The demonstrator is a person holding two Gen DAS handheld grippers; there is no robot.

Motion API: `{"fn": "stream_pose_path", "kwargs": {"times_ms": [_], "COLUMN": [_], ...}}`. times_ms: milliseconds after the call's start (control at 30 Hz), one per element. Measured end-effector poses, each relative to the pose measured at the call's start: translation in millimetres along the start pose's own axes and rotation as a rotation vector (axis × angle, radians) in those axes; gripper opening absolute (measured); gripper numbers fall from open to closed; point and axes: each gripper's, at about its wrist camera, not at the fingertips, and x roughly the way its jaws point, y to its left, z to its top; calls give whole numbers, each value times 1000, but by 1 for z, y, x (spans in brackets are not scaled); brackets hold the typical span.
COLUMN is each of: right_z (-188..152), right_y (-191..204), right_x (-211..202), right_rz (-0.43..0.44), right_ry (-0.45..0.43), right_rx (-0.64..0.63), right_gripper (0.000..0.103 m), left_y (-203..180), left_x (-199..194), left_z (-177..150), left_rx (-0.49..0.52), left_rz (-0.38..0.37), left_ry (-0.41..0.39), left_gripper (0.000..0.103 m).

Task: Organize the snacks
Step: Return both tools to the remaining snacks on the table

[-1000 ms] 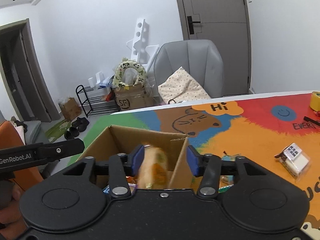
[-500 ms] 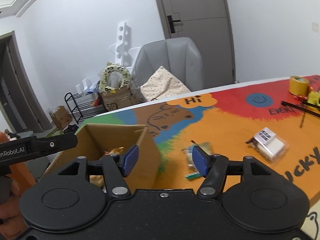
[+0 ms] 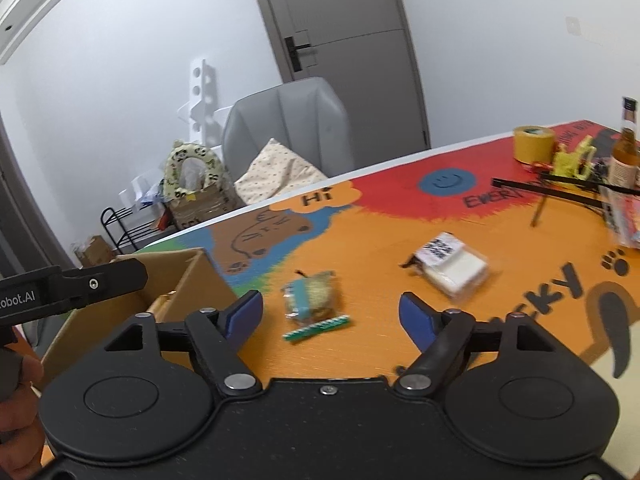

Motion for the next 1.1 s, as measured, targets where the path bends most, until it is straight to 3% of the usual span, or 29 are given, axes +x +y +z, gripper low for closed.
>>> {"fn": "stream_pose_path", "kwargs": {"times_ms": [167,700,1100], "right_z": [-4,-14,3], "right_y": [-26,-83,-99], "right_x": [-6,-4,15], "right_rz": [-32,-47,-36], "right_ry": [-13,-22,-34], "right_rx": [37,91,29], "right_gripper": [97,101,101], "left_y": [-21,-73,-100], "left_x": [8,36,72], "left_z": [-2,-8,-13], "left_rx": [14,57,81], "left_rz": [9,30,37], "left_ry": [12,35,97], "left_gripper": [88,88,84]}}
